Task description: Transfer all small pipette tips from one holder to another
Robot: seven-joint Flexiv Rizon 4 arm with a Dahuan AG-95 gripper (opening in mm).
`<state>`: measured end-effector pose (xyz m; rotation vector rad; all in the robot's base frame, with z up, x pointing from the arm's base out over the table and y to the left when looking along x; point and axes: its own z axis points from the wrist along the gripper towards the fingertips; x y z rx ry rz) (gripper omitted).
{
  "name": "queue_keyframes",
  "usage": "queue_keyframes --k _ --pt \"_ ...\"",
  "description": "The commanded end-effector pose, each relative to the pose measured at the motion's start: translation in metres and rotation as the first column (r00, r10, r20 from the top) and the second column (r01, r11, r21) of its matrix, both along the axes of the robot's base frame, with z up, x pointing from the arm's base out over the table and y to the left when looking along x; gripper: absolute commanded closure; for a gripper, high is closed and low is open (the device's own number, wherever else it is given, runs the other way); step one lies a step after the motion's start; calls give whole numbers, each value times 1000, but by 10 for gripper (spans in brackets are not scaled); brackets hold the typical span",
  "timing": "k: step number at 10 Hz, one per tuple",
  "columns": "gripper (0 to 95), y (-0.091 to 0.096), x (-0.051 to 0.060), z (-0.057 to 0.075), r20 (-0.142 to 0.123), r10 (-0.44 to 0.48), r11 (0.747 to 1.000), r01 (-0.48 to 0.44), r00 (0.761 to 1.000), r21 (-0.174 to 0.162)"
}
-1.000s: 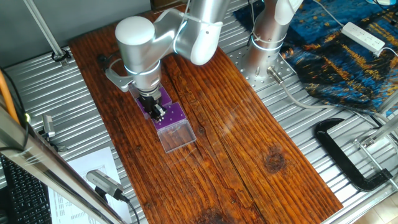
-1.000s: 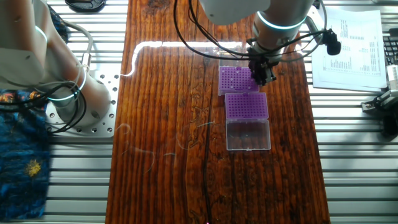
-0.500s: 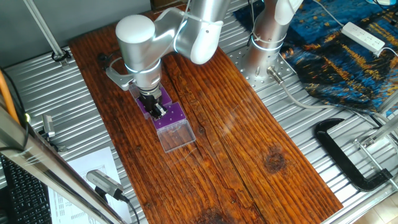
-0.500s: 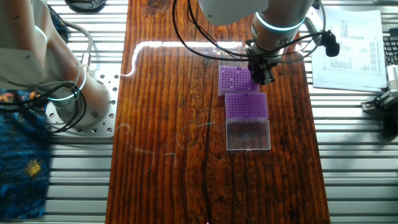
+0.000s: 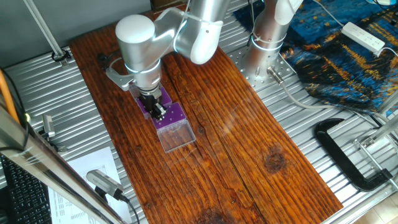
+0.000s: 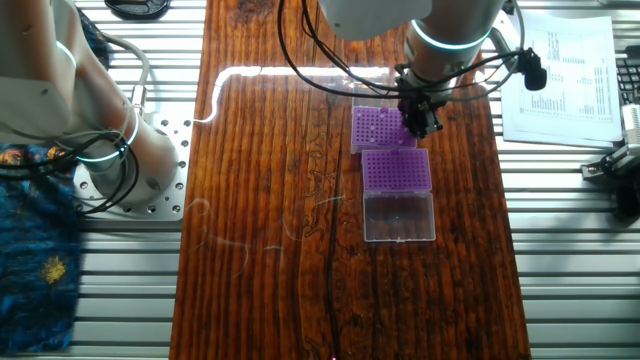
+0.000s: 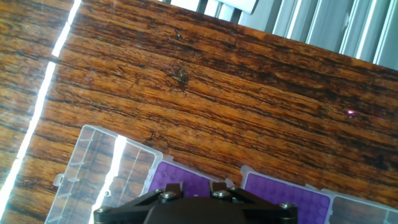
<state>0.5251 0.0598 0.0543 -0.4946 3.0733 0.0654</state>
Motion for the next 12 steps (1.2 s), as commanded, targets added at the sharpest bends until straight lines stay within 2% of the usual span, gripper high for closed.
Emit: queue_keyframes --k 1,5,6,12 --pt "950 0 0 0 -5 -3 1000 3 1000 -3" --pt "950 -1 -1 0 -5 -3 1000 3 1000 -2" --pt "760 -1 -1 1 -4 -1 1000 1 1000 1" --pt "760 -1 -2 0 -8 1 1000 -1 1000 -4"
